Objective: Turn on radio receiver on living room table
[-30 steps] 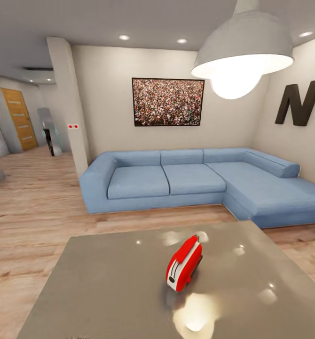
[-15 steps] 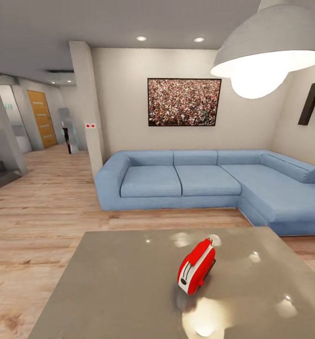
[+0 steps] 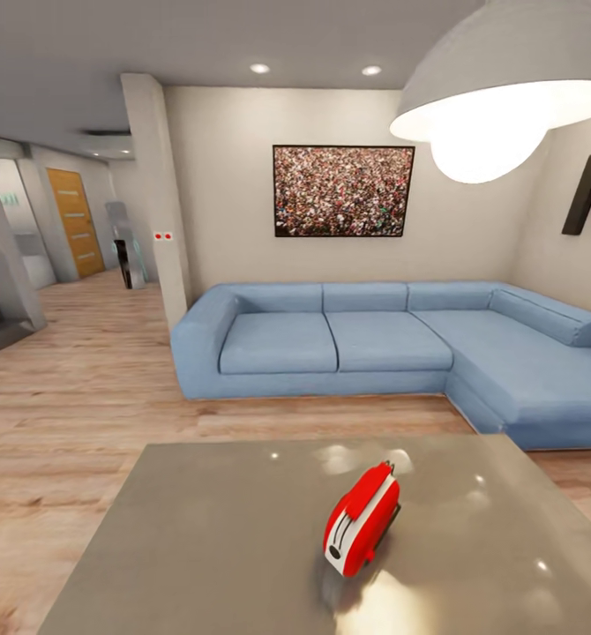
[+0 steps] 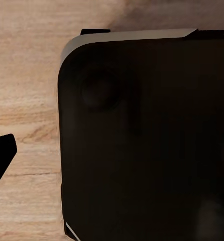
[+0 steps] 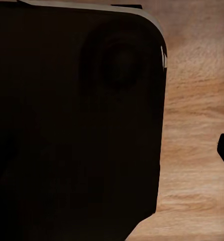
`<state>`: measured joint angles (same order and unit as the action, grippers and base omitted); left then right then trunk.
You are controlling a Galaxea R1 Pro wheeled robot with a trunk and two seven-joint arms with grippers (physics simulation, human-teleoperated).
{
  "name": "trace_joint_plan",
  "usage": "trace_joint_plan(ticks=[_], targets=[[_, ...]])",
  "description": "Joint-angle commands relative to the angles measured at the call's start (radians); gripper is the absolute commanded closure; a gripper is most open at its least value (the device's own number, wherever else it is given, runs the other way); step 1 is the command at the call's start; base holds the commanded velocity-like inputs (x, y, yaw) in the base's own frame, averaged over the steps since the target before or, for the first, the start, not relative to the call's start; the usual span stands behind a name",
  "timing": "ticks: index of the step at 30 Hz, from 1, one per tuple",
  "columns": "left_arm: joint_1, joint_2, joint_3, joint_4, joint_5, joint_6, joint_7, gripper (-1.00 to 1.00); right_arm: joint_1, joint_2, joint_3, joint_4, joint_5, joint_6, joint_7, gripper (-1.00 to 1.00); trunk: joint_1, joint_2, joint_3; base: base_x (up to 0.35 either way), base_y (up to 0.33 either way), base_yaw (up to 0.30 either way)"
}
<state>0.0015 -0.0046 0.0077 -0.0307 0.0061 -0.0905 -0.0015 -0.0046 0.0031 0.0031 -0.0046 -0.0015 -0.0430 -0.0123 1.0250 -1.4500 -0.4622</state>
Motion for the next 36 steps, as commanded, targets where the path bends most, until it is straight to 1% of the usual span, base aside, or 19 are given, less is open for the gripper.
trace_joint_plan(ticks=[1, 7, 26, 33, 36], targets=[[0.0, 0.0, 0.0, 0.0, 0.0, 0.0, 0.0, -1.0, 0.0, 0.0, 0.0, 0.0, 0.0, 0.0, 0.0, -1.0, 0.0, 0.0, 0.0, 0.226, -0.165, 0.0], [0.0, 0.0, 0.0, 0.0, 0.0, 0.0, 0.0, -1.0, 0.0, 0.0, 0.0, 0.0, 0.0, 0.0, 0.0, -1.0, 0.0, 0.0, 0.0, 0.142, -0.103, 0.0], [0.0, 0.0, 0.0, 0.0, 0.0, 0.0, 0.002, -1.0, 0.0, 0.0, 0.0, 0.0, 0.0, 0.0, 0.0, -1.0, 0.0, 0.0, 0.0, 0.005, -0.006, 0.0], [0.0, 0.0, 0.0, 0.0, 0.0, 0.001, 0.003, -1.0, 0.0, 0.0, 0.0, 0.0, 0.0, 0.0, 0.0, -1.0, 0.0, 0.0, 0.0, 0.0, -0.202, 0.0], [0.0, 0.0, 0.0, 0.0, 0.0, 0.001, 0.003, -1.0, 0.0, 0.0, 0.0, 0.0, 0.0, 0.0, 0.0, -1.0, 0.0, 0.0, 0.0, 0.0, -0.068, 0.0]])
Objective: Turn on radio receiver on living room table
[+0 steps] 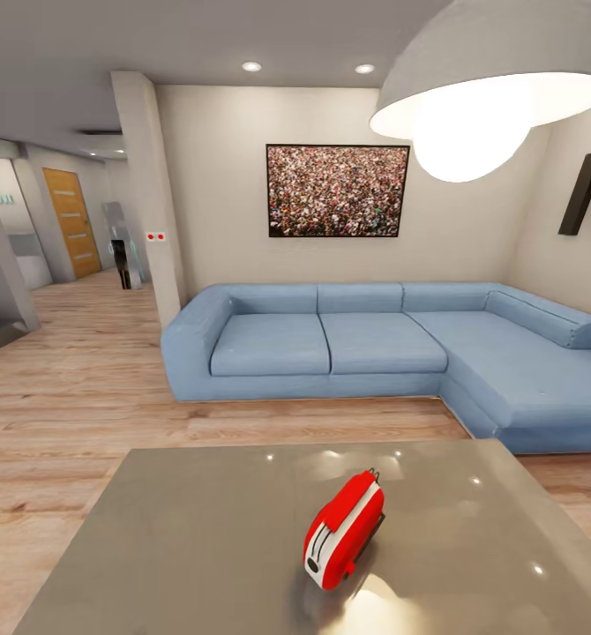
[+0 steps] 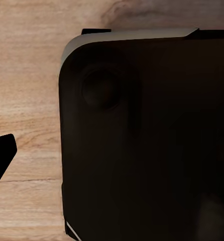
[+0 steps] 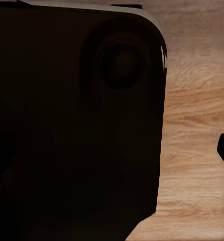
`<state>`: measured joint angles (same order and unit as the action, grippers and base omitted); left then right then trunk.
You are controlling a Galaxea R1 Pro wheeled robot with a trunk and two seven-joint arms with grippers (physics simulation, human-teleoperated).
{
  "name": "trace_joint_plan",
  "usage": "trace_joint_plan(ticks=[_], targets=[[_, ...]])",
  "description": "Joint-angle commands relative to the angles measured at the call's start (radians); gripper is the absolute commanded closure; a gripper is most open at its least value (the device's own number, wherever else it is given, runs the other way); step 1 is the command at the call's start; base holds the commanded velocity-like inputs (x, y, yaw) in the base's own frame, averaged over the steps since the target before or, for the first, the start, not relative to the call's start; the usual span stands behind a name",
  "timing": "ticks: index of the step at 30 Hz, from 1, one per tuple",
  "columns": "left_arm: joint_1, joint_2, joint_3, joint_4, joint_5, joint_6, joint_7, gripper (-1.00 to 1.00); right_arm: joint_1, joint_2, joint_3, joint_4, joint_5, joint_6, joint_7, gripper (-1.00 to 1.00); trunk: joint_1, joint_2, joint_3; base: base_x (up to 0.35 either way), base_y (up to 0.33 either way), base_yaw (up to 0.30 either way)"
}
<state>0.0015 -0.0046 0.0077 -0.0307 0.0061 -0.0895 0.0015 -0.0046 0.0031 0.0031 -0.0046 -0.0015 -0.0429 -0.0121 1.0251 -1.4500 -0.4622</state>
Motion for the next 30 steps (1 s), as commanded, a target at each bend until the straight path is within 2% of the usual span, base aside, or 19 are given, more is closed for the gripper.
trace_joint_plan(ticks=[1, 30], targets=[[0.0, 0.0, 0.0, 0.0, 0.0, 0.0, 0.0, -1.0, 0.0, 0.0, 0.0, 0.0, 0.0, 0.0, 0.0, -1.0, 0.0, 0.0, 0.0, 0.0, -0.036, 0.0], [0.0, 0.001, 0.0, 0.0, 0.0, 0.001, 0.0, -1.0, 0.0, 0.0, 0.0, 0.0, 0.001, 0.0, 0.0, -1.0, 0.0, 0.0, 0.0, 0.0, -0.002, 0.0]])
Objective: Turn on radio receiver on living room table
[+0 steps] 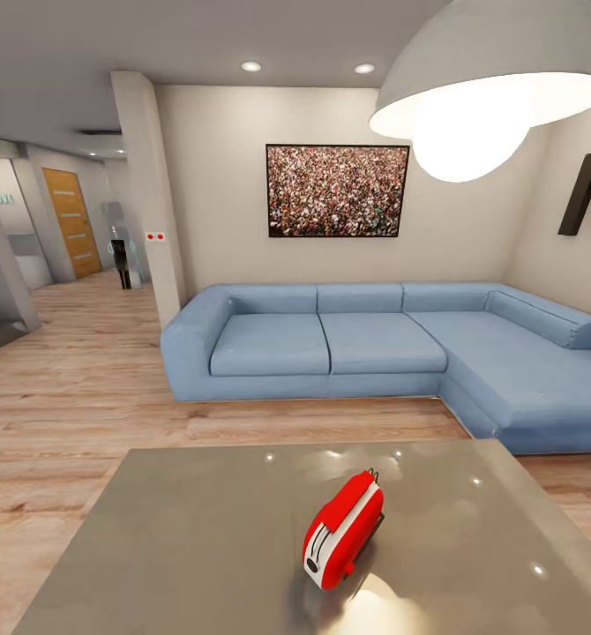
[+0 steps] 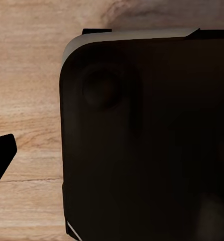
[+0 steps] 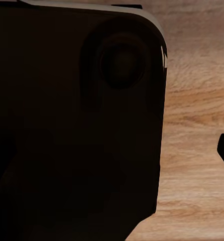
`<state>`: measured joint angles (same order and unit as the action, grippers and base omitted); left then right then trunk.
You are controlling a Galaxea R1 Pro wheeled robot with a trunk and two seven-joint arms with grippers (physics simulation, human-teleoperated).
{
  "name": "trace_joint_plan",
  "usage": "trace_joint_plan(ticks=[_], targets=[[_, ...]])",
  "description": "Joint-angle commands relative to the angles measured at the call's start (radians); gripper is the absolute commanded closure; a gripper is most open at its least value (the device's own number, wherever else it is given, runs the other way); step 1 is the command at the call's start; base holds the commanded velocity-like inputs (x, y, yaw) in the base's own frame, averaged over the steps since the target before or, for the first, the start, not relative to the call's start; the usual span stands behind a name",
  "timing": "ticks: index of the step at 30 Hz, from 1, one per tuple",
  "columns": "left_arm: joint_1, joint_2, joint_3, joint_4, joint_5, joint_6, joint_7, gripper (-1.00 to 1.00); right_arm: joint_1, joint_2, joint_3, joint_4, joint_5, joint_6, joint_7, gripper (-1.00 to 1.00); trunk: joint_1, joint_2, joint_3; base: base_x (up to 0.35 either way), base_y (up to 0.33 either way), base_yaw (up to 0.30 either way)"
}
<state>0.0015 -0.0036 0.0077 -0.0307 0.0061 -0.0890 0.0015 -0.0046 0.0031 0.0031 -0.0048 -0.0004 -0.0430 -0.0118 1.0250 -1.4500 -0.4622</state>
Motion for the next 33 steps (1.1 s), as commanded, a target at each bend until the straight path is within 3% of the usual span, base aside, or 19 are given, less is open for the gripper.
trace_joint_plan(ticks=[1, 24, 33], targets=[[0.0, -0.001, 0.0, 0.0, 0.0, 0.0, 0.0, -1.0, 0.0, 0.0, 0.0, 0.0, 0.0, 0.0, 0.0, -1.0, 0.0, 0.0, 0.0, 0.0, 0.0, 0.0], [0.0, -0.004, 0.001, 0.0, 0.0, 0.005, -0.001, -1.0, 0.0, 0.0, -0.003, 0.0, -0.001, 0.0, 0.0, -1.0, 0.0, 0.0, 0.0, 0.0, 0.0, 0.0], [0.0, -0.003, 0.001, 0.0, 0.0, 0.008, -0.003, -1.0, 0.0, -0.001, -0.005, 0.0, -0.004, -0.001, 0.0, -1.0, -0.035, 0.063, 0.028, 0.0, 0.0, 0.0]])
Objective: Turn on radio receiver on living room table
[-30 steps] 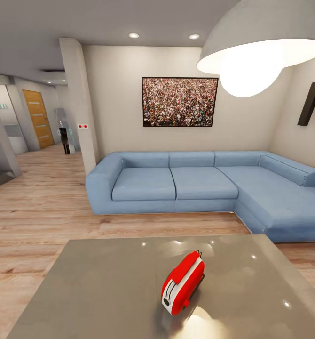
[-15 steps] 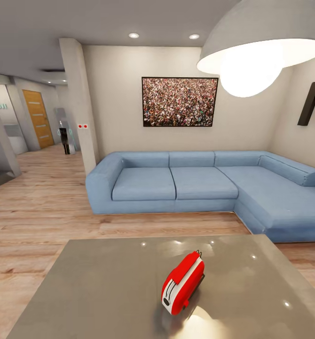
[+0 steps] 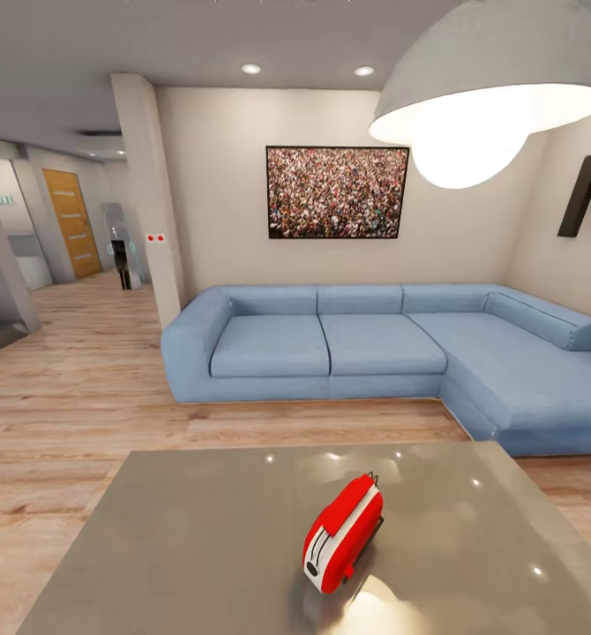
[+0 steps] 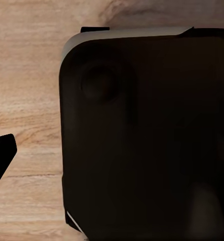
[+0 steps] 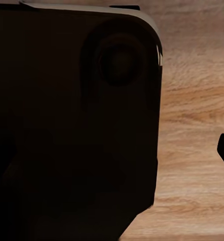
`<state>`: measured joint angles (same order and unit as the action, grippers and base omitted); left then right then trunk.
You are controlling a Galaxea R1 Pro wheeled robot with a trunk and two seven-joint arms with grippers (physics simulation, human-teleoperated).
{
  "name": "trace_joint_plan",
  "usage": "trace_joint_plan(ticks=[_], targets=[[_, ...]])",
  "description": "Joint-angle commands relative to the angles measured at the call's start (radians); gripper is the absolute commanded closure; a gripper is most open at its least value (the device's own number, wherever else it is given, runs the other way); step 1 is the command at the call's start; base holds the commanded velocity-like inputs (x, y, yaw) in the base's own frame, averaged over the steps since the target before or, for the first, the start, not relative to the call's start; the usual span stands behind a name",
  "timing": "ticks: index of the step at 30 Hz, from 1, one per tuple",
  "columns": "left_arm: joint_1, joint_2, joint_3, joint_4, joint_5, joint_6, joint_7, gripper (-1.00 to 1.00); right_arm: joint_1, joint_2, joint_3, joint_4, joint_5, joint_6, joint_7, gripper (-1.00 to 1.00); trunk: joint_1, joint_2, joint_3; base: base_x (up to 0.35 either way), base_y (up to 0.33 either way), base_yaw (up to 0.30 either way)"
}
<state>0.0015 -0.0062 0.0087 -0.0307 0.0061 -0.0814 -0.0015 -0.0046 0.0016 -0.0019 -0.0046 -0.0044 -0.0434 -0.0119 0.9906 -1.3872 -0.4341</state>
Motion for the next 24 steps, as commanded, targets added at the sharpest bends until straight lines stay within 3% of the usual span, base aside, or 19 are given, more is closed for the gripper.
trace_joint_plan(ticks=[1, 24], targets=[[0.0, 0.0, 0.0, 0.0, 0.0, 0.0, 0.0, -1.0, 0.0, 0.0, 0.0, 0.0, 0.0, 0.0, 0.0, -1.0, -0.004, 0.007, 0.003, 0.0, 0.0, 0.0], [0.0, 0.0, 0.0, 0.0, 0.002, 0.0, -0.002, -1.0, 0.0, 0.0, -0.001, 0.0, -0.003, 0.0, 0.0, -1.0, -0.092, 0.168, 0.075, 0.0, 0.0, 0.0]])
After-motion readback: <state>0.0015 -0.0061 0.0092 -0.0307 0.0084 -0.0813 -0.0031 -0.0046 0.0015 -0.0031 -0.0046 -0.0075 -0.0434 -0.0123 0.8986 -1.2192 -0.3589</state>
